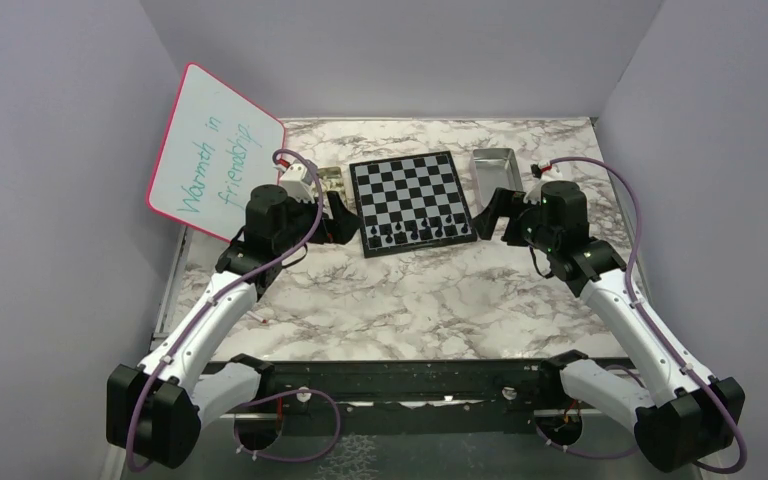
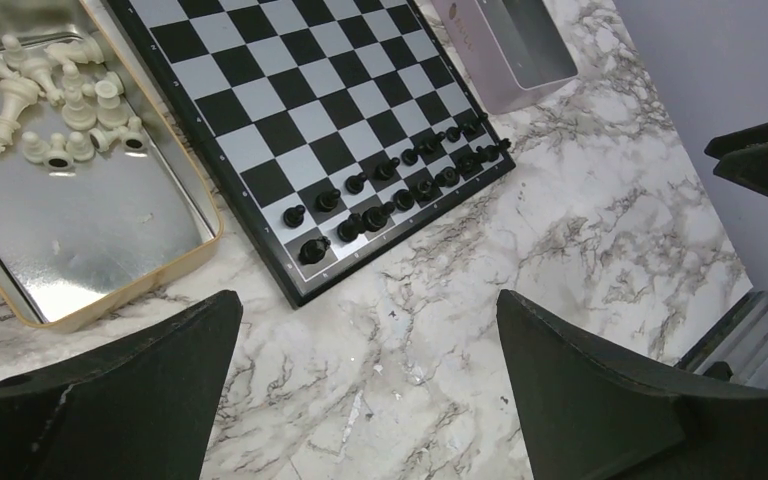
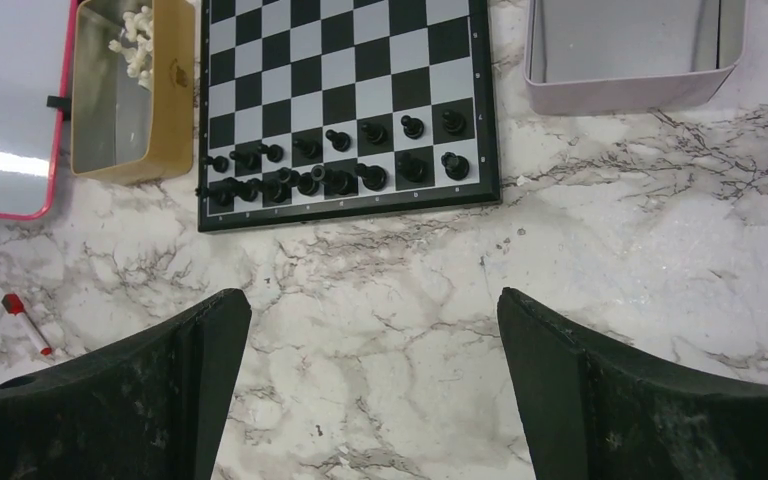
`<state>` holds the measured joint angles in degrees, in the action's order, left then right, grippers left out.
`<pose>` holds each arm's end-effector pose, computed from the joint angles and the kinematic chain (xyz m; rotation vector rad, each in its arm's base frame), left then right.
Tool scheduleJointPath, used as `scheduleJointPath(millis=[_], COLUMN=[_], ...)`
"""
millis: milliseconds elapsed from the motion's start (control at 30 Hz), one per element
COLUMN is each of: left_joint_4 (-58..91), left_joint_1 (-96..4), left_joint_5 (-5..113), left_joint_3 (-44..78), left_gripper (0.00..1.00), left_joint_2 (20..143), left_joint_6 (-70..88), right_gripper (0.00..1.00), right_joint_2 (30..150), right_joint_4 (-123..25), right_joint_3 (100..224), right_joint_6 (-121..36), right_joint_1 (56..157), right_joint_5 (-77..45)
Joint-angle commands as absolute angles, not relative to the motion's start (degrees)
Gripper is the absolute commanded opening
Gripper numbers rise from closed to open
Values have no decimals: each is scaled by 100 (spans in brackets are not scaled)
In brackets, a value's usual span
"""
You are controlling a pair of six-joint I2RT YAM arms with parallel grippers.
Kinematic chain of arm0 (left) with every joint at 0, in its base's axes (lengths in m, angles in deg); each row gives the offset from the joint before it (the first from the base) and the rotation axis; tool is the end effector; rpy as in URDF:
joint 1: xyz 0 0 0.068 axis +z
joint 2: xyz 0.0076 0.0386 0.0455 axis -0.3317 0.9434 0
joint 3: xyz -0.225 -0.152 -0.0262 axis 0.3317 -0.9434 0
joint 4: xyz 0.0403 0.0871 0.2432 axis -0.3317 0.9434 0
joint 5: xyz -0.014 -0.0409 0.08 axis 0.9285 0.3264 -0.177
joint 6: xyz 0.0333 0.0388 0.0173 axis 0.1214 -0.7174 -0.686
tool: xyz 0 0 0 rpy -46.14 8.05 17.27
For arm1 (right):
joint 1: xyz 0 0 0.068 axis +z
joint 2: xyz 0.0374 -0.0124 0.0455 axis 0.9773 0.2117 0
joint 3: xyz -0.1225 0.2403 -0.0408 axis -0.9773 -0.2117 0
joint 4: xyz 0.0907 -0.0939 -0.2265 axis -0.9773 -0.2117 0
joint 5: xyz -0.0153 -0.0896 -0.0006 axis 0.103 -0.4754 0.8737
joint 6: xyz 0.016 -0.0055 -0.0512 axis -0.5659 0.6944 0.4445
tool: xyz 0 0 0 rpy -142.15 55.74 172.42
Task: Set up the chess pieces on the board
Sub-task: Pick up the chess piece from the storage box.
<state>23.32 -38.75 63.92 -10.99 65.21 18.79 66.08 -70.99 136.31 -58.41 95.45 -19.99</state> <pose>0.2225 -0.0900 0.2976 0.1792 1.9683 -0.7790 0.2114 0.0699 0.3086 0.0560 2.1294 0.4977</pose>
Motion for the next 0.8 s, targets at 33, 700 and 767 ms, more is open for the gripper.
scheduleJointPath(millis=[33, 700, 767], left_joint_4=[2364, 3469, 3634], left_joint_1=[-3892, -3888, -3888], left_joint_5=[6092, 4647, 4420], left_joint_3=[-1056, 969, 1353], left_gripper=[99, 85, 74], left_joint_2=[6458, 8511, 8889], left_joint_6=[1781, 1726, 1611], right_gripper=[100, 100, 100], right_joint_2=[6541, 6128, 6104], right_joint_4=[-7164, -6859, -6852], right_joint_3=[13727, 13655, 13662], right_joint_6=[-5932, -5881, -5863], right_joint_1=[9540, 9539, 9541], right_joint_5=[-1862, -861, -787])
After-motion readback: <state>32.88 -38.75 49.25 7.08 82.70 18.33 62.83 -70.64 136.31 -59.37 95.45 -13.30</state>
